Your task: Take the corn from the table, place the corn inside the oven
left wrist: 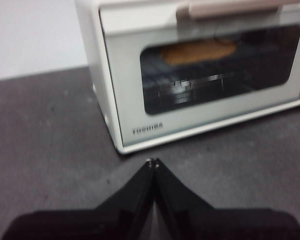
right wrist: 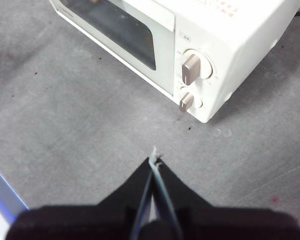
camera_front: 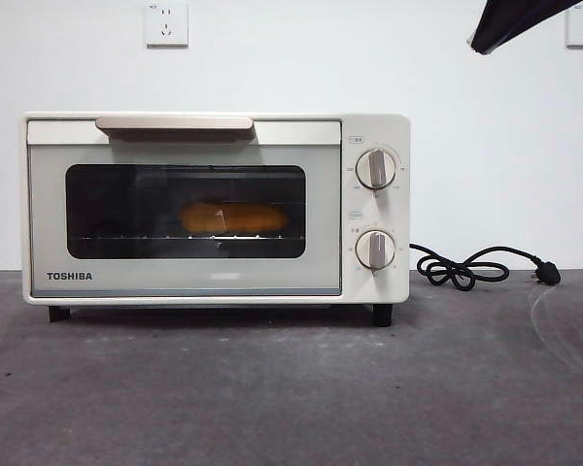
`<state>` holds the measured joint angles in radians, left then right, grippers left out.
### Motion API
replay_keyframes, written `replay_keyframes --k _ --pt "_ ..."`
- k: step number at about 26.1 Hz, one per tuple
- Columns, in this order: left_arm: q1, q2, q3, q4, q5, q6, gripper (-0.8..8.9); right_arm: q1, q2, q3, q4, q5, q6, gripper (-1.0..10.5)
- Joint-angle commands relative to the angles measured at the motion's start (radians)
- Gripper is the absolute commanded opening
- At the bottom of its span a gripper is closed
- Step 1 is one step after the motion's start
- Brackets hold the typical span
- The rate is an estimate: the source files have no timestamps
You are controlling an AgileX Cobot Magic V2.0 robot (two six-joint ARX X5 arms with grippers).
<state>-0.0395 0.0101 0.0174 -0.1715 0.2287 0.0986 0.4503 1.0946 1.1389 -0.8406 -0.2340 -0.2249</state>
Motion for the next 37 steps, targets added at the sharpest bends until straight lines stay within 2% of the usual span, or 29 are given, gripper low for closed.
replay_keyframes --k 1,25,32,35,37 --pt "0.001 -0.004 -0.007 0.007 -0.002 0.021 -0.03 0.000 0.002 0.003 0.003 0.000 -0.004 0.0" --pt "0.001 0.051 -0.006 0.015 -0.005 0.002 -0.03 0.000 0.002 0.003 0.003 0.001 -0.005 0.0" --pt "0.001 0.073 -0.006 0.015 -0.005 0.002 -0.03 0.000 0.002 0.003 0.001 0.047 -0.019 0.0" --pt "0.001 0.081 -0.006 0.015 -0.004 0.002 -0.03 -0.032 -0.010 0.002 0.032 0.063 -0.041 0.0" --pt "0.001 0.087 -0.006 0.015 -0.005 0.003 -0.03 -0.069 -0.022 0.001 0.118 0.058 -0.051 0.0"
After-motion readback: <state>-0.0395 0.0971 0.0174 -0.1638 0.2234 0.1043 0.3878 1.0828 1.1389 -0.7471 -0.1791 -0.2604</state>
